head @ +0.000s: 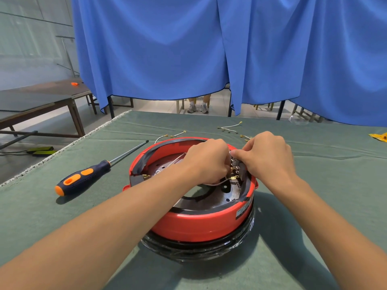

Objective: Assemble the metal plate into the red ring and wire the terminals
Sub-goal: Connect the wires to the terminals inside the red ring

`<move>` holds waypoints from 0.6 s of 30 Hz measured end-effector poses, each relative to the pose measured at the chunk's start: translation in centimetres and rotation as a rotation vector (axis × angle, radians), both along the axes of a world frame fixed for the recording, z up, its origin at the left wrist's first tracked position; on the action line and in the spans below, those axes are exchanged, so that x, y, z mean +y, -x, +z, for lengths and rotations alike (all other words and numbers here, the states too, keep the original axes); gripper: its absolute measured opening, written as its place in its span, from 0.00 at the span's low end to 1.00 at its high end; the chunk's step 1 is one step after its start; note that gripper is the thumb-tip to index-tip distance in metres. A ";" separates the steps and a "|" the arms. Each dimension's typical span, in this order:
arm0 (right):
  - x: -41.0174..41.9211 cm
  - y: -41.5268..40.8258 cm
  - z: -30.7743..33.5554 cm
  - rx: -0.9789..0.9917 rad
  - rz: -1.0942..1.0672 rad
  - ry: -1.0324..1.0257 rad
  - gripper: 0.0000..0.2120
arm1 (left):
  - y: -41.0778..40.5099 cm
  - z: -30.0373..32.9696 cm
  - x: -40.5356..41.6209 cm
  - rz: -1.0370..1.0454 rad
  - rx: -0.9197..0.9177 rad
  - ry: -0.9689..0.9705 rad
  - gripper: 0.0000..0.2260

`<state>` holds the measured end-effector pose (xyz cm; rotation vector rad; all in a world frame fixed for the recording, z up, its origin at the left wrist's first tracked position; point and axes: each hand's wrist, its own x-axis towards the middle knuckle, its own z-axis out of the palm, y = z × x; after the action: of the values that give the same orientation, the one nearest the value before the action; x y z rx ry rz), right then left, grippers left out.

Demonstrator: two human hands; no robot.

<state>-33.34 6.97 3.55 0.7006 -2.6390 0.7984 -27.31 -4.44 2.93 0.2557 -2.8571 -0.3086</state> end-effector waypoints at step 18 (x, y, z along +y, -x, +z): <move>0.1 0.3 -0.3 -0.003 0.058 0.048 0.15 | 0.0 0.1 -0.1 -0.050 -0.017 -0.173 0.06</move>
<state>-33.68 7.11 3.26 0.7669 -2.6030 0.8766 -27.35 -4.58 3.06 0.2209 -2.8590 -0.5672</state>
